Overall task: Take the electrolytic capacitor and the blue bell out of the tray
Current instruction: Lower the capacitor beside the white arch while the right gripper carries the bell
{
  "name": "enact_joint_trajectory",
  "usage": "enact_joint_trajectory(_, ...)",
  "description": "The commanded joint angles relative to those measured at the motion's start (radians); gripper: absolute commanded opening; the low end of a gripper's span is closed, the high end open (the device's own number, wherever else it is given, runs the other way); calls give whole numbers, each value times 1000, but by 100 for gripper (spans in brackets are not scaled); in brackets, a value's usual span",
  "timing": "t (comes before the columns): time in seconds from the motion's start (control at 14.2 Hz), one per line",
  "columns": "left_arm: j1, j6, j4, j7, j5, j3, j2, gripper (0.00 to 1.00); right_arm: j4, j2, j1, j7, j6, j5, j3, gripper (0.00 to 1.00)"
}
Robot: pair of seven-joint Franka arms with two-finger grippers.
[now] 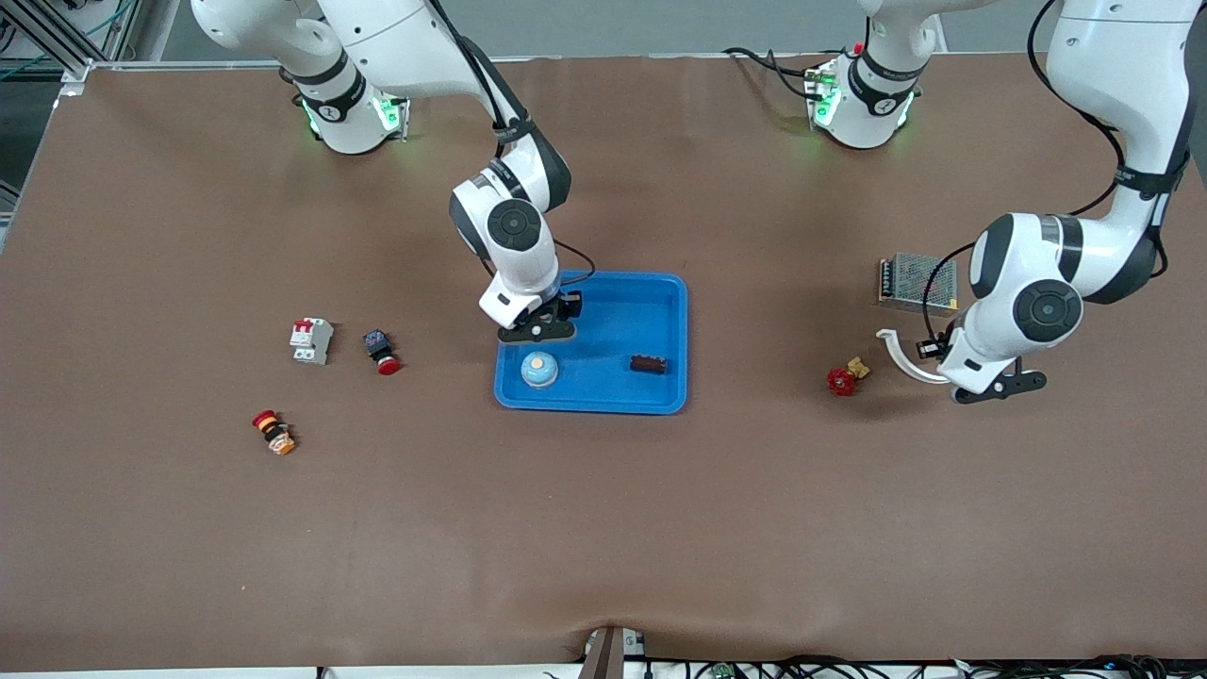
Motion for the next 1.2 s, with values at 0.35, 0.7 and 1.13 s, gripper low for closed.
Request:
enact_joint_trajectory(0.35, 63, 90, -91, -7, 85, -14, -18, 0, 6, -18, 12, 7, -10, 14, -8, 39)
enact_joint_trajectory(0.7, 55, 93, -85, -14, 83, -16, 0, 6, 24, -108, -2, -18, -169, 14, -14, 39)
enact_joint_trajectory(1.13, 53, 91, -74, -59, 83, -39, 2, 100, 118, -245, -13, -258, -493, 13, -160, 39)
